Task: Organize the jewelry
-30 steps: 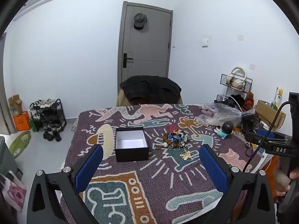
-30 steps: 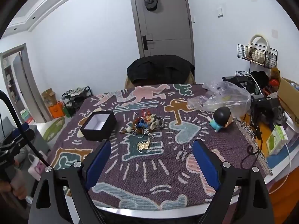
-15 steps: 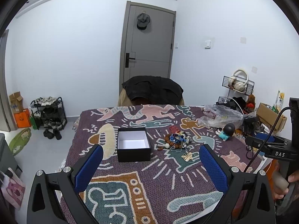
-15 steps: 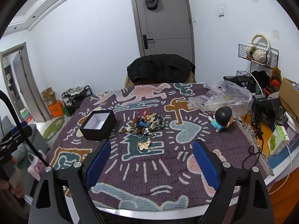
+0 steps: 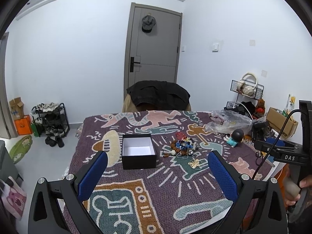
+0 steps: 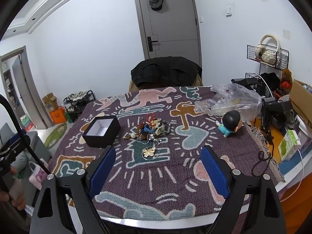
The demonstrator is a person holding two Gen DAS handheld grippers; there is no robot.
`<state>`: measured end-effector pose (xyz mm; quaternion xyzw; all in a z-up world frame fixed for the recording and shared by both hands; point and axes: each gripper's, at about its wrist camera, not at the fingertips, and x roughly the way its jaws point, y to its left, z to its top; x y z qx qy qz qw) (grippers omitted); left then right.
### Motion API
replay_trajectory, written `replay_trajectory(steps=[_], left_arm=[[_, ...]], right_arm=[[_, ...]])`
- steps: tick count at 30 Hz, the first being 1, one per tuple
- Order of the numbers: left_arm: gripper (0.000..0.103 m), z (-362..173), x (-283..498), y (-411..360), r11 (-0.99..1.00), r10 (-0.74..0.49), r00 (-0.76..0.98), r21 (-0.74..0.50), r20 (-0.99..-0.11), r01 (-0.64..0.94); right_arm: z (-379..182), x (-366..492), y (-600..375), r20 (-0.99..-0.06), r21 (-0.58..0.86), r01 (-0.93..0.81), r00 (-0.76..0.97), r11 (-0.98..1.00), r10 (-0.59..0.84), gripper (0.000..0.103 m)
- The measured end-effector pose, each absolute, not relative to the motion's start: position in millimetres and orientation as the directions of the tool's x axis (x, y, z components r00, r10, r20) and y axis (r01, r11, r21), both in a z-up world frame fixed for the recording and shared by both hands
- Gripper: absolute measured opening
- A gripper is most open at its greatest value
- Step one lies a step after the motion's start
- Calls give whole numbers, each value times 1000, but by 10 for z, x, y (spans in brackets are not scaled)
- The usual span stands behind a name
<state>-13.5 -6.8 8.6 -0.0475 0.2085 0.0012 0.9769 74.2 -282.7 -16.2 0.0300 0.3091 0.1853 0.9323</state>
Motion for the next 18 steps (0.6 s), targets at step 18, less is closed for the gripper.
replay_trajectory(steps=[18], left_arm=[[103, 72, -202, -140, 997, -31, 917, -77, -398, 1]], right_arm=[[-206, 746, -2791, -559, 176, -324, 745, 930, 365, 89]])
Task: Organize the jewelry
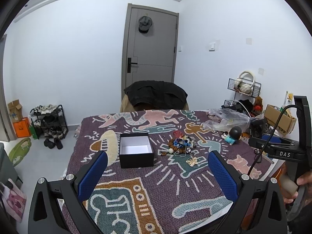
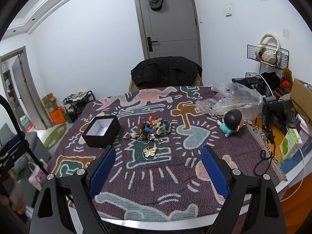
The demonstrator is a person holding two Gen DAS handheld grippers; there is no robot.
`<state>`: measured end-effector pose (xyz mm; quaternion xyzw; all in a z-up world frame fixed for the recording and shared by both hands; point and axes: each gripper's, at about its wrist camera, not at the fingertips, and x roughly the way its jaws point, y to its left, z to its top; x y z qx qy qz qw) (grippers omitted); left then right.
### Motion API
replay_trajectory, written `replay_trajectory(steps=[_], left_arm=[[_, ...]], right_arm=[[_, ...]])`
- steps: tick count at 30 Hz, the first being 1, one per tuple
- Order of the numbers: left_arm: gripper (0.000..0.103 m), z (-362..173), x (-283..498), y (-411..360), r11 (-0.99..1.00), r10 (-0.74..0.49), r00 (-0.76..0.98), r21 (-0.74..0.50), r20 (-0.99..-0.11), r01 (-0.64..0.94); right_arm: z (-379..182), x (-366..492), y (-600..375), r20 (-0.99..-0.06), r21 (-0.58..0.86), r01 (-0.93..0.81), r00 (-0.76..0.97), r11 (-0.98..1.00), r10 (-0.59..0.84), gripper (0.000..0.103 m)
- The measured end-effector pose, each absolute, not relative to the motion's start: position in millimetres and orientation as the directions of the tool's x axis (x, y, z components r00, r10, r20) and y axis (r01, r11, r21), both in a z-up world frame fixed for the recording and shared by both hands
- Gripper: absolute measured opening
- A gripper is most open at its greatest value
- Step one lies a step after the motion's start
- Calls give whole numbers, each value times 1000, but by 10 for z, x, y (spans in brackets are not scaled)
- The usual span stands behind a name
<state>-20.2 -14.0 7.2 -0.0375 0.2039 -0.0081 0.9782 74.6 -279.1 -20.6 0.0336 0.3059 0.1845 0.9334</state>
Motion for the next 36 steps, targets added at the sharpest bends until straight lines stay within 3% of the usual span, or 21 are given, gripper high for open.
replay_trajectory(steps=[25, 36], left_arm=[[103, -91, 55, -234, 997, -48, 908, -82, -417, 16], [101, -181, 491, -467, 990, -133, 886, -99, -445, 99]], right_arm=[[-274, 864, -2671, -526, 170, -317, 771, 933, 358, 89], [-427, 1193, -2926, -554, 208, -257, 764, 944, 330, 87]])
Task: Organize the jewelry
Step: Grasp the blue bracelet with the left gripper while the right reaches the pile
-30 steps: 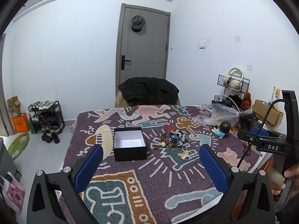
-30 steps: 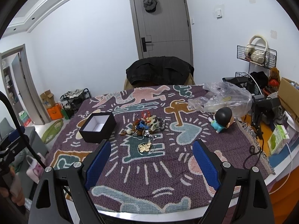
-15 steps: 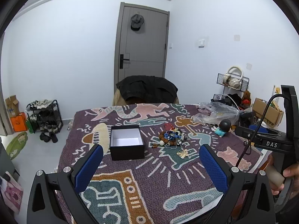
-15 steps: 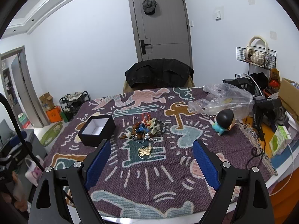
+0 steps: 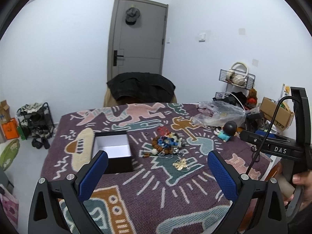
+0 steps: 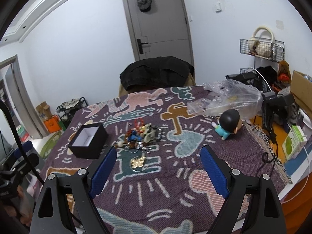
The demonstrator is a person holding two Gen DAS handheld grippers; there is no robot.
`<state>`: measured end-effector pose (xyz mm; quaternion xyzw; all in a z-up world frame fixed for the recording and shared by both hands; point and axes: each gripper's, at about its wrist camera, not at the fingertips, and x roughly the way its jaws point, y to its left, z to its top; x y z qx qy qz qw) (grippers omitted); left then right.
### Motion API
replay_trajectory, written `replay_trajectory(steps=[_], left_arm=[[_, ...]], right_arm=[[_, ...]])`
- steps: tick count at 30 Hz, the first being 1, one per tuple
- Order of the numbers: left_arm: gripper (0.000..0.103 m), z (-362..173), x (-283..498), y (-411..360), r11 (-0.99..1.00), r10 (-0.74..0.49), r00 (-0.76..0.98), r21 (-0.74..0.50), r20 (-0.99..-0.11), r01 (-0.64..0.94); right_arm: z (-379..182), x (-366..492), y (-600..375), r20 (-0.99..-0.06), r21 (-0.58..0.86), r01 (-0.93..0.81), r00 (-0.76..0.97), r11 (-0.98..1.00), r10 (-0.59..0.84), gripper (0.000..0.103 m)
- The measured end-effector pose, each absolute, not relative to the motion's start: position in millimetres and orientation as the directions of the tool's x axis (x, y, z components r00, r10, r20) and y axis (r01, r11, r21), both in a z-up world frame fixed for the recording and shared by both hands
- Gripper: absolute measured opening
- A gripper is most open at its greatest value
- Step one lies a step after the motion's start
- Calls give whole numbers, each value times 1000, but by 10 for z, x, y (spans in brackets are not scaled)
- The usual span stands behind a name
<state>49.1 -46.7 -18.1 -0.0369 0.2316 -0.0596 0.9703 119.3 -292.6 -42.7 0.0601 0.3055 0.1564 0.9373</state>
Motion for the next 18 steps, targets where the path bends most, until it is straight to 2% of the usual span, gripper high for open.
replay_trajectory(steps=[3, 8, 18], left_arm=[[99, -222, 647, -532, 987, -156, 877, -100, -455, 124], [87, -326, 945, -618, 979, -202, 851, -125, -486, 160], [77, -619, 1574, -850, 967, -254, 780, -142, -571, 211]], right_arm=[[-503, 1290, -2981, -573, 216, -240, 754, 947, 321, 82], [-675, 1473, -3034, -613, 245, -222, 719, 944, 328, 72], [-1010, 1779, -3126, -659, 292, -170, 678, 941, 327, 71]])
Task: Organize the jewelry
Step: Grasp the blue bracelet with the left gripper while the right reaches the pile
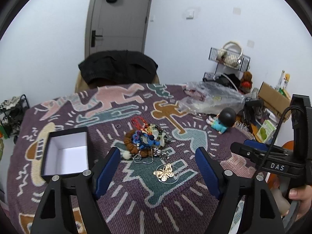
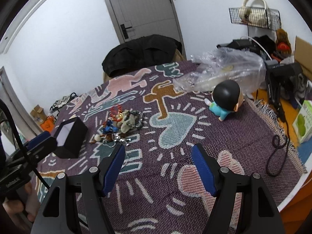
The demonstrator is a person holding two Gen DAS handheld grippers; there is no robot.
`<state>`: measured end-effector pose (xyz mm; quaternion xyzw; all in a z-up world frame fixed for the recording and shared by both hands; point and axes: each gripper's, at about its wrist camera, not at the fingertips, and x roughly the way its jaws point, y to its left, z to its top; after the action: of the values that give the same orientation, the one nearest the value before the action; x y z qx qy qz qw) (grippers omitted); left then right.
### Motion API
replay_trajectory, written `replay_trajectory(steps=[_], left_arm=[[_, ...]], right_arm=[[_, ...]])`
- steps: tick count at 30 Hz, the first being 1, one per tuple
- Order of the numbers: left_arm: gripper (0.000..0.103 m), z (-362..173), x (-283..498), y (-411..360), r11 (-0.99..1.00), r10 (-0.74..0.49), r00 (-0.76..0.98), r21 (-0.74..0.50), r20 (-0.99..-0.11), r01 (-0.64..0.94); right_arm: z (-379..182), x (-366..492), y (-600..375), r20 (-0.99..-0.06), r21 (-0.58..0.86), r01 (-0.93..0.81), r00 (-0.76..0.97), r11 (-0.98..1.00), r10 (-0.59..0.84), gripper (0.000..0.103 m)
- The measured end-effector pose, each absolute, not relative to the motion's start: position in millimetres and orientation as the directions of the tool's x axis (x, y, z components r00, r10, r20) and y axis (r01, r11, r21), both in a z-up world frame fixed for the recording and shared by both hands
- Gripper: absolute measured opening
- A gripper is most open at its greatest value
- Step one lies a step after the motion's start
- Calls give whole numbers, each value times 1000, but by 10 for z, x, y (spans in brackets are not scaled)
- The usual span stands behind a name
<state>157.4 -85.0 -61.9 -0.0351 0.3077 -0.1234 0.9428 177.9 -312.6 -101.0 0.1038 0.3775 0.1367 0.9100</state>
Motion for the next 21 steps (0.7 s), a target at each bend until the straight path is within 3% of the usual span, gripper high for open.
replay_trajectory(steps=[21], left_arm=[[51, -1149, 2591, -1060, 970, -233, 663, -126, -711, 207]], right_arm=[[-1519, 2314, -3235, -687, 406, -87, 628, 910, 367, 71]])
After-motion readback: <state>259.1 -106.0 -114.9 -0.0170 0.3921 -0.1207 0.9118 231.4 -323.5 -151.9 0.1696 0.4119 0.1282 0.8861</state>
